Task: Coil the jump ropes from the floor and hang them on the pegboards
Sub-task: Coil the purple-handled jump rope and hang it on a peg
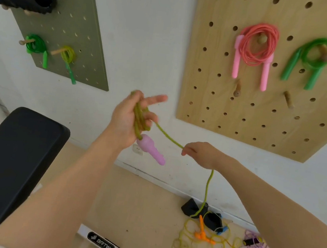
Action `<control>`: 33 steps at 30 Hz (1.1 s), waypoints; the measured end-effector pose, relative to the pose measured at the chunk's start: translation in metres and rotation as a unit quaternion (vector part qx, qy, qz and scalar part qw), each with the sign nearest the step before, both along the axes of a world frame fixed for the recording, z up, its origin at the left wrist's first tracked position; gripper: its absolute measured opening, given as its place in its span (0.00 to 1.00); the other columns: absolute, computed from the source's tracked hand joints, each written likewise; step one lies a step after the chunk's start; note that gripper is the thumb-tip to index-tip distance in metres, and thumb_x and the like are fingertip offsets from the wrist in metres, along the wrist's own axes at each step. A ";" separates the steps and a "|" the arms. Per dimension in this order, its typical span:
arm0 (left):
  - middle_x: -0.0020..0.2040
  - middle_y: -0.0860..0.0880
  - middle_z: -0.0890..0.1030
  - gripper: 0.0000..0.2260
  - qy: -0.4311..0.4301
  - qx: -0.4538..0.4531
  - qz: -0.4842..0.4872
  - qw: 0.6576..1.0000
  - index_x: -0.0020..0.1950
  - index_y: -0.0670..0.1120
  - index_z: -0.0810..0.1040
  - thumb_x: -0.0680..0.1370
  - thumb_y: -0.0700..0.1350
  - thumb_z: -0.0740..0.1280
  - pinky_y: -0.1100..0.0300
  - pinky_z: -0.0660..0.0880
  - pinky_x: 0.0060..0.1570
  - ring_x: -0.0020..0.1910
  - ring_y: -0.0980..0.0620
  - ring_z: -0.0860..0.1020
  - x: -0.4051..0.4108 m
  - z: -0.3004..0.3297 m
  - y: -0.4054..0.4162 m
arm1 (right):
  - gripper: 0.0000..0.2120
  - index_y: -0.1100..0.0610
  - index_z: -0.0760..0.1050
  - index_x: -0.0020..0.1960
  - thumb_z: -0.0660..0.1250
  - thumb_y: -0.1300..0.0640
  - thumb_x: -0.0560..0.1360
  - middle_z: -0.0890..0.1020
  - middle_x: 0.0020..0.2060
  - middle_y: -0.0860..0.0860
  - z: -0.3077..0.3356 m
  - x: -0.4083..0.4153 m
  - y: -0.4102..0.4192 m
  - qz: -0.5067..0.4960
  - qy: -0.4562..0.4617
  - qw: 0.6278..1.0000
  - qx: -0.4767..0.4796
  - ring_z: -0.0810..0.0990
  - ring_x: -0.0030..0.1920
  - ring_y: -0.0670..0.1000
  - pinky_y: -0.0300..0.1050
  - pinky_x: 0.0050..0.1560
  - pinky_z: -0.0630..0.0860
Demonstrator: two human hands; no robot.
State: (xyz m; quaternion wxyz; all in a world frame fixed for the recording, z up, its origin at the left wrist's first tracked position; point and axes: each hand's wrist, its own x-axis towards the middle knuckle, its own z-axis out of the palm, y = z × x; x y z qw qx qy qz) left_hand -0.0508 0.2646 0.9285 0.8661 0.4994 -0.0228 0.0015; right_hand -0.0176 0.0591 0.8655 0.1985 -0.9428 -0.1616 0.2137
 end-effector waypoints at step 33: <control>0.19 0.56 0.59 0.20 0.034 -0.039 -0.060 0.997 0.27 0.49 0.66 0.73 0.60 0.56 0.66 0.48 0.19 0.15 0.60 0.53 -0.004 -0.002 -0.078 | 0.05 0.58 0.76 0.50 0.64 0.59 0.76 0.80 0.38 0.50 0.064 0.026 -0.030 0.128 0.068 0.925 0.352 0.77 0.37 0.45 0.38 0.39 0.72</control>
